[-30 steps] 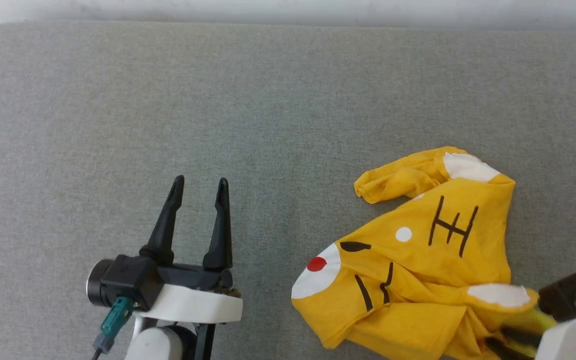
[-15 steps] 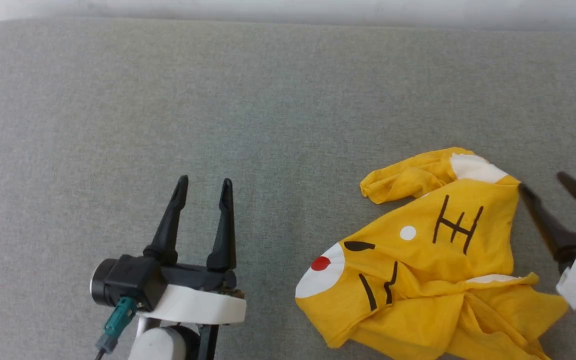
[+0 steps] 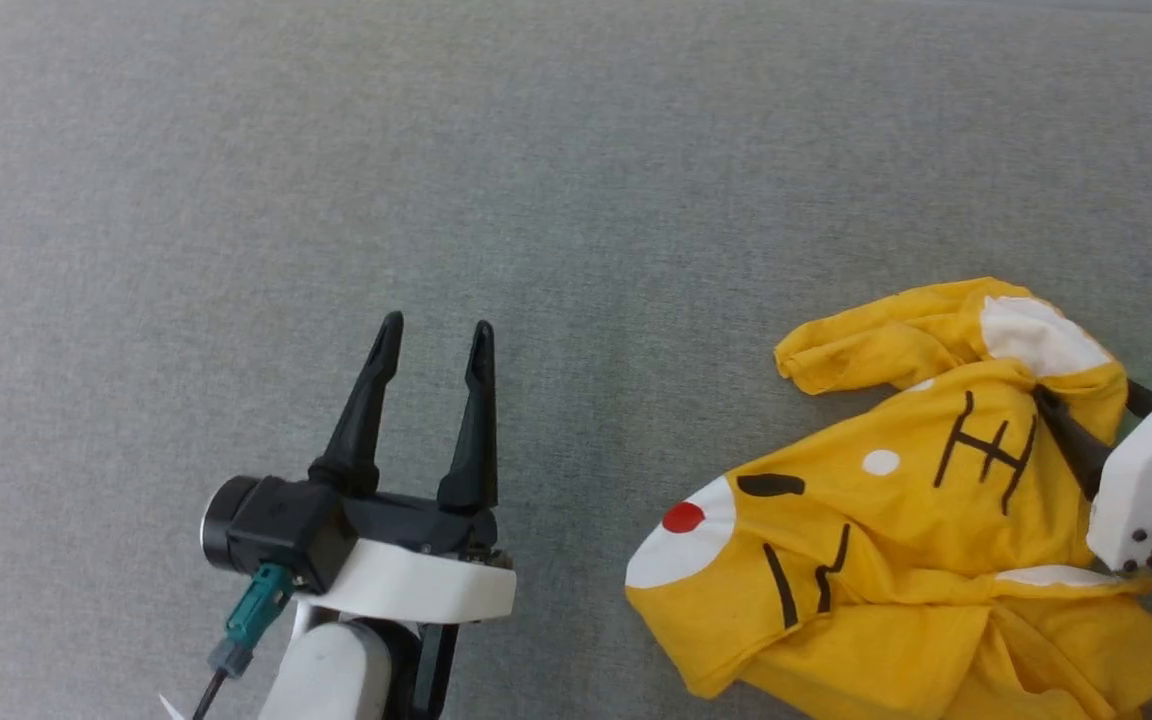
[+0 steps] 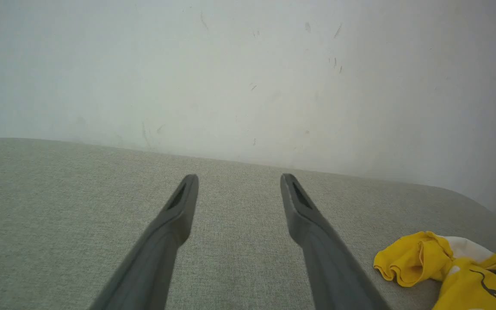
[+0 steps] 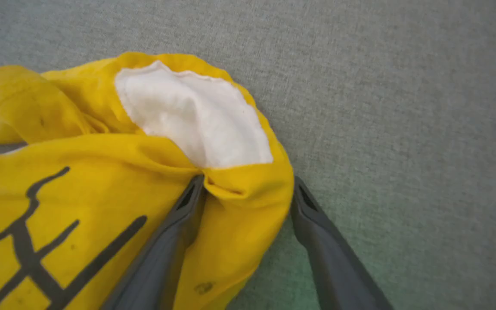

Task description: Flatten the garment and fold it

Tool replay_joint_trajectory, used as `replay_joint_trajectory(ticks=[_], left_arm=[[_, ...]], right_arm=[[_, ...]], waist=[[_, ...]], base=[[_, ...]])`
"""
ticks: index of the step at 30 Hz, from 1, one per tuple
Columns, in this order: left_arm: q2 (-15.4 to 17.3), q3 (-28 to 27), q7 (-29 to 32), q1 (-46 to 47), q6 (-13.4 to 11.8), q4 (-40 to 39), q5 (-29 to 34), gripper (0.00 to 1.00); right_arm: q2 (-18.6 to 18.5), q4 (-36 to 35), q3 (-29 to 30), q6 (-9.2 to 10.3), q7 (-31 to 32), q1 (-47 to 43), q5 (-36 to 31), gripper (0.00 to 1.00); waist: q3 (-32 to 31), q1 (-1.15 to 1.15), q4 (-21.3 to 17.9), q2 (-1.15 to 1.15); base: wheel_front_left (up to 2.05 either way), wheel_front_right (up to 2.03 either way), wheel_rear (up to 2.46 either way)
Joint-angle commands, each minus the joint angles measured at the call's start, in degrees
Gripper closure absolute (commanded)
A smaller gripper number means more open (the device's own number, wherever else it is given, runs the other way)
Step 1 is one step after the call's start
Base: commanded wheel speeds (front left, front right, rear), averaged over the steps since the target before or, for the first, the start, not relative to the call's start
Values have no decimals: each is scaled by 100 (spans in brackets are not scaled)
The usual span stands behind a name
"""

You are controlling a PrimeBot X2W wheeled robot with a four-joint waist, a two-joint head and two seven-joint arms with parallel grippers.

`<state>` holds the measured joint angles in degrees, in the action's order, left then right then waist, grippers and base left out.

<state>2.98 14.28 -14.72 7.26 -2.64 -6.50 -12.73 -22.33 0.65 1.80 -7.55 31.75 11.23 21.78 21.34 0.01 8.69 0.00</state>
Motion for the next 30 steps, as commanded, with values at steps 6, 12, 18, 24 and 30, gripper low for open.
replay_joint_trajectory(ticks=[6,12,18,24,30], left_arm=[[-11,8,-28,2,-90,49,-64,0],[-11,-40,-28,-149,-83,106,-123,0],[-11,7,-28,-229,-60,127,-210,0],[-11,14,-28,-331,-80,121,-272,0],[-11,96,-28,-246,-69,144,-337,0]], right_arm=[[74,308,174,6,-99,199,-71,100],[-145,-170,707,6,-294,443,-280,100],[-367,-1023,701,6,-1,713,-441,100],[-233,-1213,-335,6,280,1069,-325,100],[509,-258,-1709,6,129,1663,-206,100]], waist=[[-142,-1,102,0],[-542,-1,77,0],[-773,-1,191,0],[-753,-1,291,0],[-566,-1,497,0]], base=[[0,0,0],[0,0,0],[0,0,0],[0,0,0],[0,0,0]])
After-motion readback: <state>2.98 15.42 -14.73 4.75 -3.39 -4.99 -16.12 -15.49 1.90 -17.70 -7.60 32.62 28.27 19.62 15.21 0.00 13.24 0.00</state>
